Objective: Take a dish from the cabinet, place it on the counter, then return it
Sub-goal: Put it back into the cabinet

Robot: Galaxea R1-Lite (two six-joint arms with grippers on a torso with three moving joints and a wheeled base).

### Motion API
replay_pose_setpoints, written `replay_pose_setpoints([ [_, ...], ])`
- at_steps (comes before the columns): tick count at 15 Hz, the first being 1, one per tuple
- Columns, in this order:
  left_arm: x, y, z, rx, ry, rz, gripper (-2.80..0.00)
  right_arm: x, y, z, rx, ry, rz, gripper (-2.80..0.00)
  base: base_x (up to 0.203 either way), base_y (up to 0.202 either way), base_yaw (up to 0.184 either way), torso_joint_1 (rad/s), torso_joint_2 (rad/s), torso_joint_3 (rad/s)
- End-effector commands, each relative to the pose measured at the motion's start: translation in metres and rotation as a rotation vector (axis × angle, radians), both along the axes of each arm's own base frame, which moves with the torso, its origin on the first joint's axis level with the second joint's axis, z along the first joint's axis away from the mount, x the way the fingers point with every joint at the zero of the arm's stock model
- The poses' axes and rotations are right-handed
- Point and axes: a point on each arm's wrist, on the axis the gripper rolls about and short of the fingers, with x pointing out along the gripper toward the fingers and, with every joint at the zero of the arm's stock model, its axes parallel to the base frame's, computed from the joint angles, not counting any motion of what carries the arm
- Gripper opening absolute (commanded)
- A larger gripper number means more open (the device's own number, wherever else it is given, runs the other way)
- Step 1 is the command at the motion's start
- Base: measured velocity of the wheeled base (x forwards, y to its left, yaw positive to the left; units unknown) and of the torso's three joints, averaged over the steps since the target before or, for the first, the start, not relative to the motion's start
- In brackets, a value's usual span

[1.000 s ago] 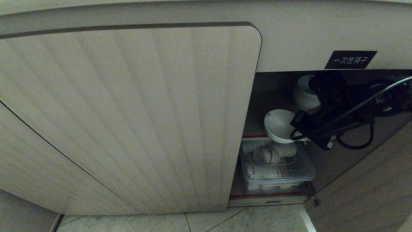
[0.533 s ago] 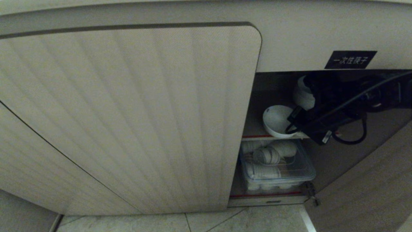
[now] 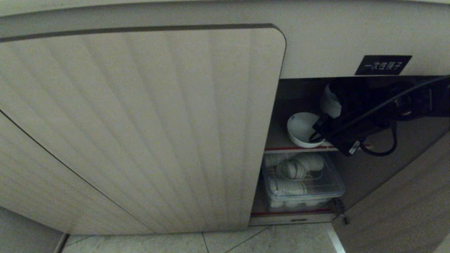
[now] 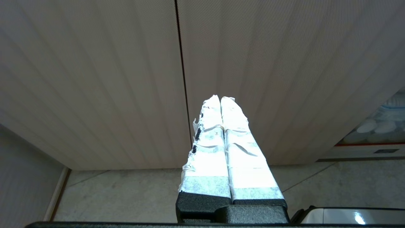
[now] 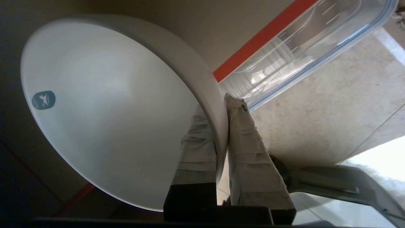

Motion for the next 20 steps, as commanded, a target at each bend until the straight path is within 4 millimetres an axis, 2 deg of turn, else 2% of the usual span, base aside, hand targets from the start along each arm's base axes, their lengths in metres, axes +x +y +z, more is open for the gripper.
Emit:
replay_pose_setpoints([
  [1, 0.0, 0.0, 0.0, 0.0, 0.0, 0.0, -2.8, 0.0, 0.001, 0.0, 0.016, 0.0, -0.019, -2.8, 0.0, 0.0, 0.0, 0.0, 0.0, 0.0],
  [20, 0.0, 0.0, 0.0, 0.0, 0.0, -0.002, -2.8, 0.01, 0.009, -0.009, 0.047, -0.016, -0.092, -2.8, 0.0, 0.0, 0.0, 0.0, 0.0, 0.0],
])
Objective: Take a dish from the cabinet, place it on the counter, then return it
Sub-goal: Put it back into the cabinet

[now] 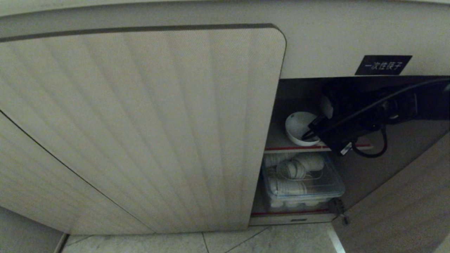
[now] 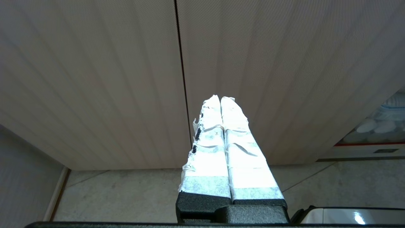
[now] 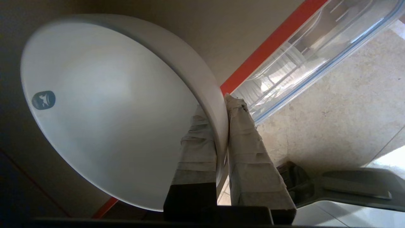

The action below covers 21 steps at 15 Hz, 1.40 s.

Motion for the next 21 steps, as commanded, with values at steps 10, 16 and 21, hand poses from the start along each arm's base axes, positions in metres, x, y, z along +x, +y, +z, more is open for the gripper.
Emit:
replay_pose_setpoints([
  [10, 0.0, 0.0, 0.0, -0.001, 0.0, 0.0, -2.8, 0.006, 0.002, -0.002, 0.043, 0.003, -0.043, -2.8, 0.0, 0.0, 0.0, 0.0, 0.0, 0.0],
  [16, 0.0, 0.0, 0.0, -0.001, 0.0, 0.0, -2.8, 0.009, 0.003, -0.007, 0.062, 0.02, -0.06, -2.8, 0.0, 0.0, 0.0, 0.0, 0.0, 0.0],
  [21, 0.0, 0.0, 0.0, -0.001, 0.0, -0.001, -2.8, 0.014, 0.004, -0.006, 0.065, 0.011, -0.06, -2.8, 0.0, 0.0, 0.0, 0.0, 0.0, 0.0],
])
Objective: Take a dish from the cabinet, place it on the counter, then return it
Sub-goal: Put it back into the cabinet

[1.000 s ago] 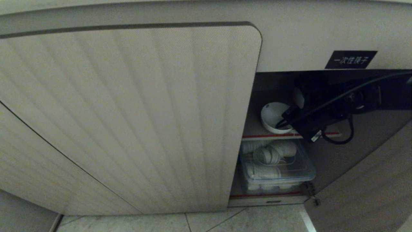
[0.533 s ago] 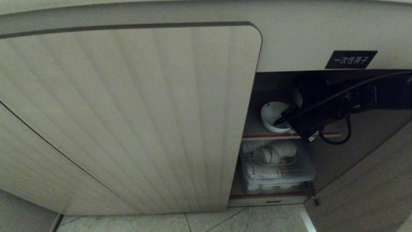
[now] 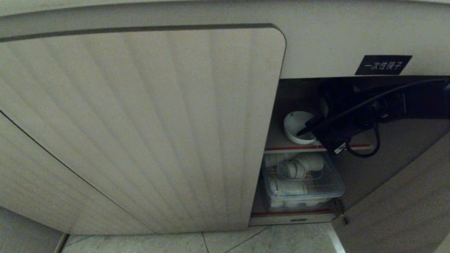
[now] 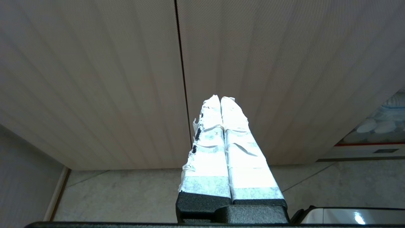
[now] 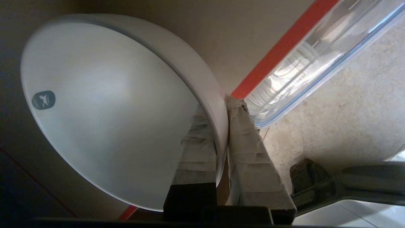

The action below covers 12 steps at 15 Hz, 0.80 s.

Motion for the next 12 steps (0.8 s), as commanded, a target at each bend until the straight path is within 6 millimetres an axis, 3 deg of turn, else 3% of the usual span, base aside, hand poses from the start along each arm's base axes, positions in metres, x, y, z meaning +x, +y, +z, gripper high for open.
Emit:
replay_pose_setpoints([
  [1, 0.0, 0.0, 0.0, 0.0, 0.0, 0.0, -2.8, 0.0017, 0.0007, -0.0016, 0.003, 0.004, -0.005, -2.8, 0.0, 0.0, 0.0, 0.0, 0.0, 0.0],
  [12, 0.0, 0.0, 0.0, 0.0, 0.0, 0.001, -2.8, 0.0108, 0.0022, -0.0006, 0.01, -0.014, -0.013, -2.8, 0.0, 0.0, 0.0, 0.0, 0.0, 0.0],
])
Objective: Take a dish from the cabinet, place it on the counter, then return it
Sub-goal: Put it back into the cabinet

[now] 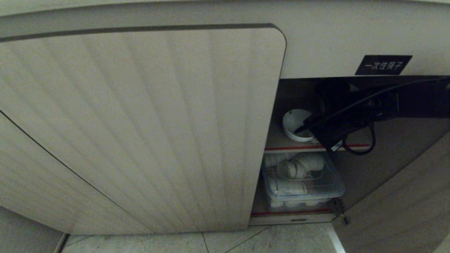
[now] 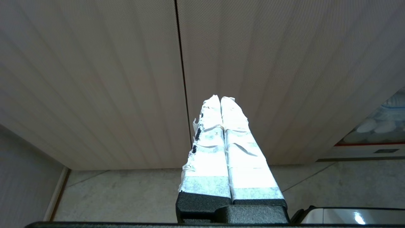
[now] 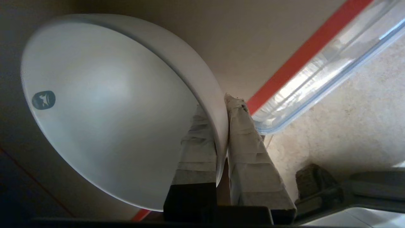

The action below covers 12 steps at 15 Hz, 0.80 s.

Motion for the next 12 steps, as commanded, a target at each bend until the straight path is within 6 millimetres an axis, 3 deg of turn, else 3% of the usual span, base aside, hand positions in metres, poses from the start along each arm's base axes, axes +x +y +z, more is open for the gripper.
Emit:
replay_pose_setpoints([
  [1, 0.0, 0.0, -0.0001, 0.0, 0.0, -0.002, -2.8, 0.0011, 0.0005, -0.0002, 0.005, 0.0, -0.006, -2.8, 0.0, 0.0, 0.0, 0.0, 0.0, 0.0],
  [12, 0.0, 0.0, -0.0001, 0.0, 0.0, -0.001, -2.8, 0.0025, 0.0015, -0.0044, 0.0, 0.012, -0.005, -2.8, 0.0, 0.0, 0.0, 0.0, 0.0, 0.0],
])
